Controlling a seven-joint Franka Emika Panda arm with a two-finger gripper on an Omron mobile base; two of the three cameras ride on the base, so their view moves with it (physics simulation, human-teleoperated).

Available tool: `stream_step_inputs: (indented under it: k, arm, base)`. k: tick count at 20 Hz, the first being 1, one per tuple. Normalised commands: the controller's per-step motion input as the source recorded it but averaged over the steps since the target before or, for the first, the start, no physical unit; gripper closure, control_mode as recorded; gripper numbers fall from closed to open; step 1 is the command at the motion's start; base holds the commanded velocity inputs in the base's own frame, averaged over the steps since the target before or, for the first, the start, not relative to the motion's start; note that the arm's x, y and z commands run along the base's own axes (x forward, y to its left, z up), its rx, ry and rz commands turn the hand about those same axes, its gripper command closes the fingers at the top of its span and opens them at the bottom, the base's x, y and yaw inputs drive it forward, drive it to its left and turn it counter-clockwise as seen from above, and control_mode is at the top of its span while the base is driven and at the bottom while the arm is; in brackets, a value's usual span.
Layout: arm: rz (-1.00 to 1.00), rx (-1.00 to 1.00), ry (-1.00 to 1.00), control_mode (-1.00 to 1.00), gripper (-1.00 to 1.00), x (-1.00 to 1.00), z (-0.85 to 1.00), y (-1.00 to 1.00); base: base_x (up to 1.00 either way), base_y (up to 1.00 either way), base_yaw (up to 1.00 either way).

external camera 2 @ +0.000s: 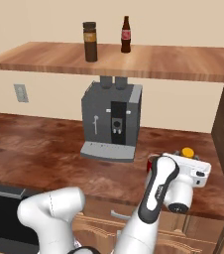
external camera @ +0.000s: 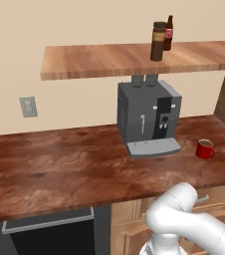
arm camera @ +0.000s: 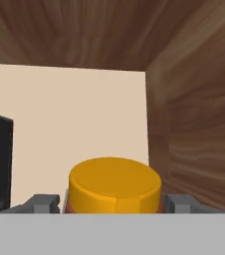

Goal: Pick the cinnamon and honey bottle from the shelves and place them next to the mug.

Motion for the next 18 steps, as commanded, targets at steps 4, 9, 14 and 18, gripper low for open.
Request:
stream_step_inputs:
  k: [4,9,14,18]
  arm:
    - [0.0,-0.04,0.09,-1.0,1.0,0.24,-0.18,0.0]
    - [0.0,-0.05,0.22,-1.0,1.0,0.56,-0.23,0.0]
    - [0.0,0.0,0.02,-1.0,1.0,0.07,0.0,-0.02]
    - [0.0,0.0,0.05,-1.0,1.0,0.18,-0.04,-0.09]
  base:
    - [0.0,0.0,0.0]
    - [0.0,0.0,0.0]
    - [0.0,0.0,0.0]
    - [0.0,0.0,0.0]
